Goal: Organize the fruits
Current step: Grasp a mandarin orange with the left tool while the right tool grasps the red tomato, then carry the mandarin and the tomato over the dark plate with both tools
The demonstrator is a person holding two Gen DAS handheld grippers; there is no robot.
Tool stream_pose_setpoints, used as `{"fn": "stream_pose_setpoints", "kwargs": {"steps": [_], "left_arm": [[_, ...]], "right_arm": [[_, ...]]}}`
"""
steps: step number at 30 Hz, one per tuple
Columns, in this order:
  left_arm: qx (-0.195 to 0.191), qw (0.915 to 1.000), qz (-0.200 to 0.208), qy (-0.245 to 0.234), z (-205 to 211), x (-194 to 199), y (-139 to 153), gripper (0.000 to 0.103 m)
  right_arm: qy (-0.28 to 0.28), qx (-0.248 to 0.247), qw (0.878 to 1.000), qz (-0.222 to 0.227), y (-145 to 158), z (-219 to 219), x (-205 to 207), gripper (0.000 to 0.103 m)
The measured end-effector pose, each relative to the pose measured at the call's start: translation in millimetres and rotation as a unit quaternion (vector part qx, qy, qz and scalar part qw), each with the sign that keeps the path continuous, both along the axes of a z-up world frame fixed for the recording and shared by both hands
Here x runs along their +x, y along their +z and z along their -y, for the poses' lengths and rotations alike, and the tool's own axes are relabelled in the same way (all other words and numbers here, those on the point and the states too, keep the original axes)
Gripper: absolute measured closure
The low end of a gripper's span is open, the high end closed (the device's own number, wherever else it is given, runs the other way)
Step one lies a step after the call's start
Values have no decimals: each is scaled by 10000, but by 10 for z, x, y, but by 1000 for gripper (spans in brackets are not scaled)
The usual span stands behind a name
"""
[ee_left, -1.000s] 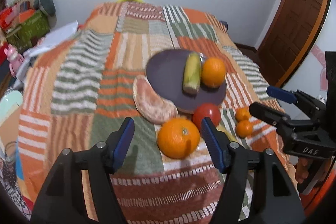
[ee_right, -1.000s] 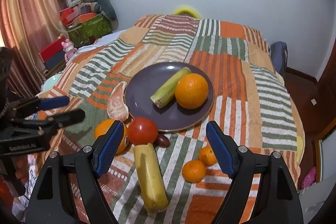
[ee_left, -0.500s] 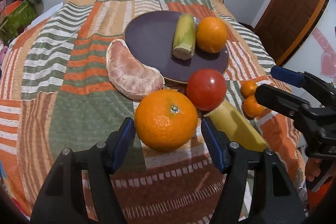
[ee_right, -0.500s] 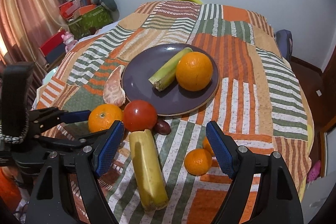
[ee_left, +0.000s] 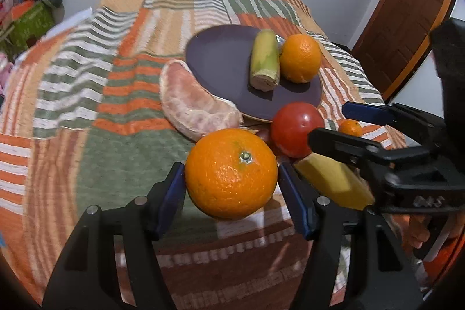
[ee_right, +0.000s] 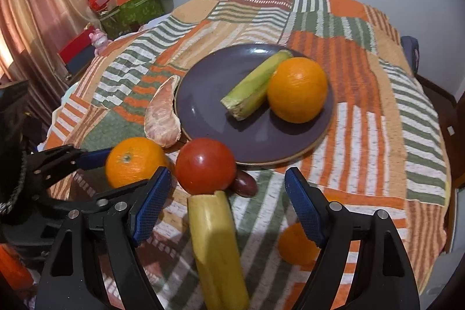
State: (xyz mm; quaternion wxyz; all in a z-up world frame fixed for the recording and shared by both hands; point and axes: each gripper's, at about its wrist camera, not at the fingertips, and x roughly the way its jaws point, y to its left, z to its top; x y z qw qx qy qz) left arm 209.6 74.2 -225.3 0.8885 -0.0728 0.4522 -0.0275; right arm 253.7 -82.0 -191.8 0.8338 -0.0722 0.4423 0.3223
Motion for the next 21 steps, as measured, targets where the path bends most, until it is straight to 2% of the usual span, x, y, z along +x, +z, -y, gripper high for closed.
{"fn": "stream_pose_setpoints", "kwargs": {"steps": [2, 7, 8, 11, 15, 21], "left_arm": [[43, 10000, 39, 37, -53, -43, 27, 38], [16, 9996, 87, 266, -239, -101, 77, 38], [24, 9995, 90, 308, -269, -106, 81, 38], [10, 9992, 76, 401, -339, -128, 83, 38], [42, 9990, 87, 437, -337, -144, 110, 38], [107, 9989, 279, 367, -263, -172, 267, 38]], "right_arm": [[24, -6, 10000, -21, -24, -49, 9, 27], [198, -193, 9996, -82, -113, -189, 29, 39], [215, -213, 9995, -94, -128, -205, 34, 45], [299, -98, 9993, -188, -136, -229, 38, 57], [323, -183, 9993, -49, -107, -241, 0, 58], [223, -17, 9998, -1, -6, -165, -10, 58]]}}
